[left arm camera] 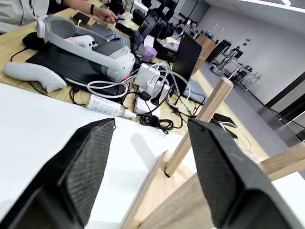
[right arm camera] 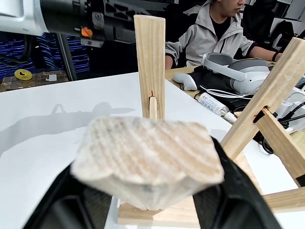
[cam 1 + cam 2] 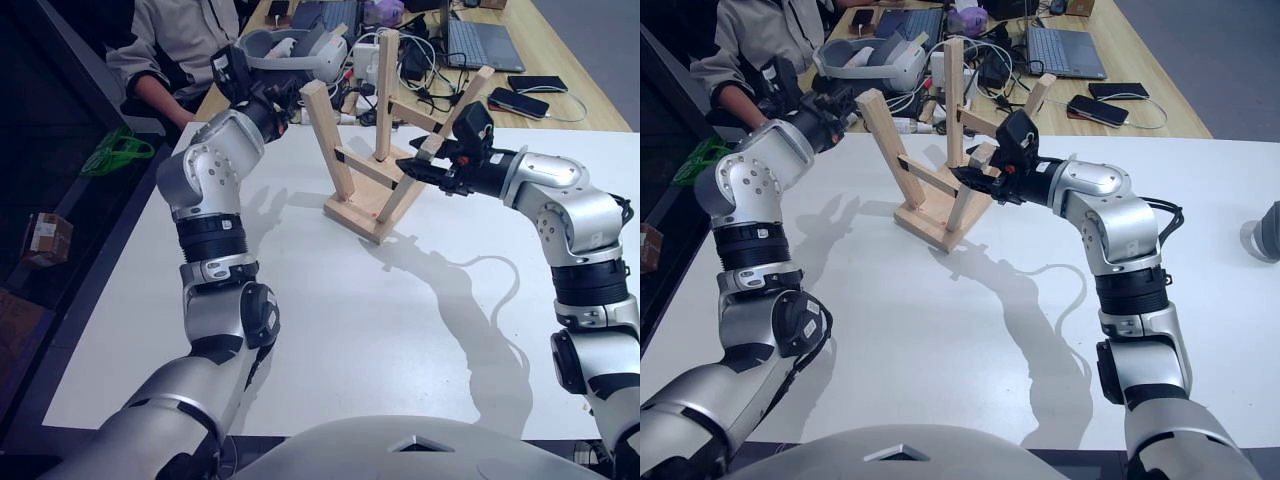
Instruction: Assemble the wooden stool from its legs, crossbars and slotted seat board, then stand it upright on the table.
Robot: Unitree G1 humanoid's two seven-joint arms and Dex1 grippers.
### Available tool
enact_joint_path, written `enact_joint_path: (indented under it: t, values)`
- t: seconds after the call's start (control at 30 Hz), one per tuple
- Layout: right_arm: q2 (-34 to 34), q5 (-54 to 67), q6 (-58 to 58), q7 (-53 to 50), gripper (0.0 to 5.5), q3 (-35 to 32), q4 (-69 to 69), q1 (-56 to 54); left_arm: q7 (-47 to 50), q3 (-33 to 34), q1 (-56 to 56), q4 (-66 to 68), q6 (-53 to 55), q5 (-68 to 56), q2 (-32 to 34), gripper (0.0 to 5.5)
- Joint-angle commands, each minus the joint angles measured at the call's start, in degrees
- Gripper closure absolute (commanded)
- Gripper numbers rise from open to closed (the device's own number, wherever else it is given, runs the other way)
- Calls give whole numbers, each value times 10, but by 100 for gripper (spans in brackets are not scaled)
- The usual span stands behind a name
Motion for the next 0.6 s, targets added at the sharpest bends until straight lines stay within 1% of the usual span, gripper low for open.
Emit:
enact_joint_path:
  t: [0.03, 0.1, 0.23, 0.37, 0.43, 0.6]
  values:
    - [4, -3, 30, 7, 348, 21, 15, 24, 1, -4, 27, -47, 7, -15, -5, 213]
    - [5, -3, 30, 7, 348, 22, 15, 24, -14, -10, 41, -74, 9, -28, -7, 213]
    - [4, -4, 28, 7, 348, 22, 16, 24, -63, -51, 61, -97, 7, -43, -4, 213]
    - [3, -4, 29, 7, 348, 22, 16, 23, -97, -77, 65, -83, -12, -43, 0, 213]
    - [3, -4, 29, 7, 348, 22, 15, 22, -112, -103, 67, -69, -26, -22, 11, 213]
    - [3, -5, 26, 11, 348, 24, 19, 19, -128, -132, 57, -18, -83, 21, 28, 213]
